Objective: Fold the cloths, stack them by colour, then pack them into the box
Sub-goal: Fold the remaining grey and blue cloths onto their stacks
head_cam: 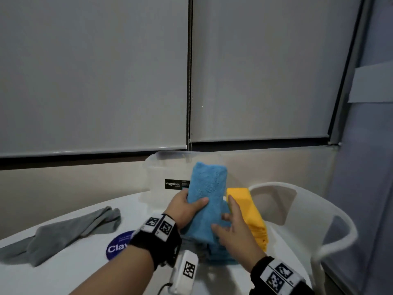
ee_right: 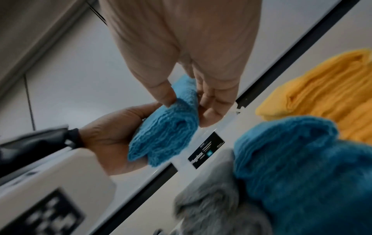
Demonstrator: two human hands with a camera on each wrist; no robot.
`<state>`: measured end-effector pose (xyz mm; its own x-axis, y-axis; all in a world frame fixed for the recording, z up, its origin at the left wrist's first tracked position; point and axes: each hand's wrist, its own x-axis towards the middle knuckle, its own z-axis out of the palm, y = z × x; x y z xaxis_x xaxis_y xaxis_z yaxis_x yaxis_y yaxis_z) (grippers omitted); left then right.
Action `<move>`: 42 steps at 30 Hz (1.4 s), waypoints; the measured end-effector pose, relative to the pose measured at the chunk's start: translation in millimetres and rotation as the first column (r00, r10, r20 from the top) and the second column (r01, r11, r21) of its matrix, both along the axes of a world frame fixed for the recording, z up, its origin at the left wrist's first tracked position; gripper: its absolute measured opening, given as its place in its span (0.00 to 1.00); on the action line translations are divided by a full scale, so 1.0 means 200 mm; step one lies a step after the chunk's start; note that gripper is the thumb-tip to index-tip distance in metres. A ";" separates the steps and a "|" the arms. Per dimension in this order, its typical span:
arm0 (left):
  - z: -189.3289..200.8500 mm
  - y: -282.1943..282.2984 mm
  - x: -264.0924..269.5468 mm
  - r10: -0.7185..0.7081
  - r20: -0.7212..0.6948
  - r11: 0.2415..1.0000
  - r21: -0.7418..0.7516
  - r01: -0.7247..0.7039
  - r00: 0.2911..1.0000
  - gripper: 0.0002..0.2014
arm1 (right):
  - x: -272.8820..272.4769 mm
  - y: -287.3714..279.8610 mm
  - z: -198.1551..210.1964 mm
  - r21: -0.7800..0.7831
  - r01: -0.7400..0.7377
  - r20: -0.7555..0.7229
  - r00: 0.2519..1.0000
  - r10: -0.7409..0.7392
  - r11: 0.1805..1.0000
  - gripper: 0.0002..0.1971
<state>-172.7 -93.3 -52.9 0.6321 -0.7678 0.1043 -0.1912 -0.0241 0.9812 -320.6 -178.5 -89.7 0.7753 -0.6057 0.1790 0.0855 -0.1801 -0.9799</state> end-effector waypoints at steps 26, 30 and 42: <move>-0.18 -0.35 0.04 -0.123 0.757 0.892 0.367 -0.263 0.642 0.32 | 0.09 -0.35 -0.03 -0.797 -0.301 -0.559 0.698 -0.448 0.524 0.08; -0.21 -0.35 -0.01 -0.204 0.820 0.859 0.412 -0.305 0.535 0.38 | 0.09 -0.34 -0.04 -0.914 -0.196 -0.385 0.699 -0.603 0.356 0.11; -0.41 -0.52 -0.04 -0.522 0.542 0.544 0.806 -0.233 0.659 0.32 | 0.14 -0.45 -0.19 -0.708 -0.382 -0.704 0.447 -0.552 0.594 0.29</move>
